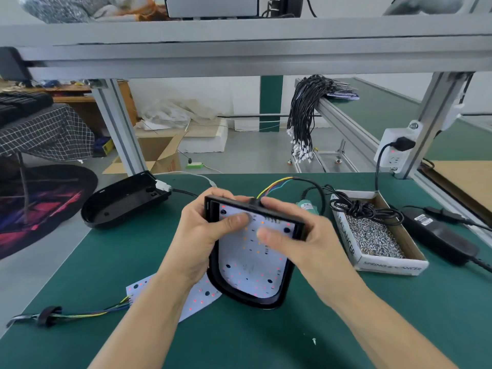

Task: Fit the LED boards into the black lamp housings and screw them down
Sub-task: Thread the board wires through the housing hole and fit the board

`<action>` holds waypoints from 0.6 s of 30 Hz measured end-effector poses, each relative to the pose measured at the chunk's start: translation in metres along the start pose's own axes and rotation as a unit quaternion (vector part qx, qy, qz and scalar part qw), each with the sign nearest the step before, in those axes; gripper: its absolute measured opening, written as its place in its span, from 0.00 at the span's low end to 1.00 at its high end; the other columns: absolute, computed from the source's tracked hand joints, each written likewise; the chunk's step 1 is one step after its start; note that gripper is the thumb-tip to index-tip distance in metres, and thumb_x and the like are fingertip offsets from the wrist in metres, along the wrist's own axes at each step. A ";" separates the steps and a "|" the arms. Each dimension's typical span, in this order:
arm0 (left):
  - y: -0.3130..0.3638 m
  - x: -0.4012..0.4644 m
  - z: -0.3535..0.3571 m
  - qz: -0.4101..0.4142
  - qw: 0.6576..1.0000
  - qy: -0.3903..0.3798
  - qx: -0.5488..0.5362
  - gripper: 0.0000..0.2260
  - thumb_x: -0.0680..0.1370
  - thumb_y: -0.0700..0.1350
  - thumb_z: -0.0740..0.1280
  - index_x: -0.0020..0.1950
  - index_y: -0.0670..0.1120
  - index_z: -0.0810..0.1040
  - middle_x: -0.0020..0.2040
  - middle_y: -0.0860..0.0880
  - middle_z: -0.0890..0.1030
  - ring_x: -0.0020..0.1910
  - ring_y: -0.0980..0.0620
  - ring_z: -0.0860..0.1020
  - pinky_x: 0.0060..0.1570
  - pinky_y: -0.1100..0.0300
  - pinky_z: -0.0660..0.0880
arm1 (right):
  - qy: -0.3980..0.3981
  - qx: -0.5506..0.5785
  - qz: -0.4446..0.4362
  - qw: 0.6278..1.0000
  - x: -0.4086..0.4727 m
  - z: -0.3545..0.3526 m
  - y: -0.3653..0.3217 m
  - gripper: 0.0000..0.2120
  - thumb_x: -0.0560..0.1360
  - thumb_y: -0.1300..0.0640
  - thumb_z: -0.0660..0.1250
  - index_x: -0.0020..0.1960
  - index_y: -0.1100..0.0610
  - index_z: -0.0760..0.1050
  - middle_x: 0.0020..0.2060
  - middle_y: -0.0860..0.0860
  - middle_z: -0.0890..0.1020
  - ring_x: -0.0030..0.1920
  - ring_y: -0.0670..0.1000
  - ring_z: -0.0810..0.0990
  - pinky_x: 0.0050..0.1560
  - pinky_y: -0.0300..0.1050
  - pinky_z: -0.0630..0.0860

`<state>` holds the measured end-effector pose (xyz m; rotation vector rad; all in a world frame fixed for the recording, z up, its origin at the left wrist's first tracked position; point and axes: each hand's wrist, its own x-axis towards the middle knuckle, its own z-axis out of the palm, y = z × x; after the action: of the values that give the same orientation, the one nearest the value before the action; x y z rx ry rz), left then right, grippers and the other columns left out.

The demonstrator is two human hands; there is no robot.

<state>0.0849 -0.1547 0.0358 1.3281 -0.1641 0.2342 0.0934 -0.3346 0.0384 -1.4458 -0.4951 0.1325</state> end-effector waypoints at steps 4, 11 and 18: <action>-0.007 0.007 0.011 -0.012 0.997 0.072 0.017 0.12 0.62 0.37 0.77 0.37 0.50 0.79 0.36 0.47 0.79 0.35 0.50 0.77 0.37 0.61 0.76 | 0.032 -0.067 -0.021 0.997 0.020 -0.005 -0.003 0.08 0.75 0.64 0.70 0.51 0.55 0.83 0.45 0.48 0.85 0.48 0.44 0.82 0.51 0.35 0.74; -0.017 0.020 0.017 -0.199 0.976 0.085 -0.020 0.15 0.67 0.36 0.74 0.52 0.37 0.82 0.46 0.40 0.85 0.42 0.42 0.85 0.36 0.52 0.81 | -0.030 0.001 0.178 0.984 0.048 -0.024 0.011 0.07 0.75 0.62 0.67 0.50 0.57 0.83 0.47 0.53 0.86 0.48 0.51 0.84 0.56 0.46 0.78; -0.053 0.031 0.008 -0.355 0.908 0.221 0.002 0.21 0.69 0.33 0.75 0.59 0.30 0.76 0.44 0.37 0.83 0.32 0.43 0.80 0.28 0.54 0.77 | -0.020 0.004 0.328 0.944 0.066 -0.029 0.043 0.10 0.75 0.62 0.67 0.56 0.64 0.79 0.44 0.56 0.84 0.39 0.51 0.83 0.44 0.41 0.79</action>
<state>0.1289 -0.1719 -0.0041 1.2242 0.6990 -0.0908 0.1728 -0.3307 0.0117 -1.5554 -0.0253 0.6954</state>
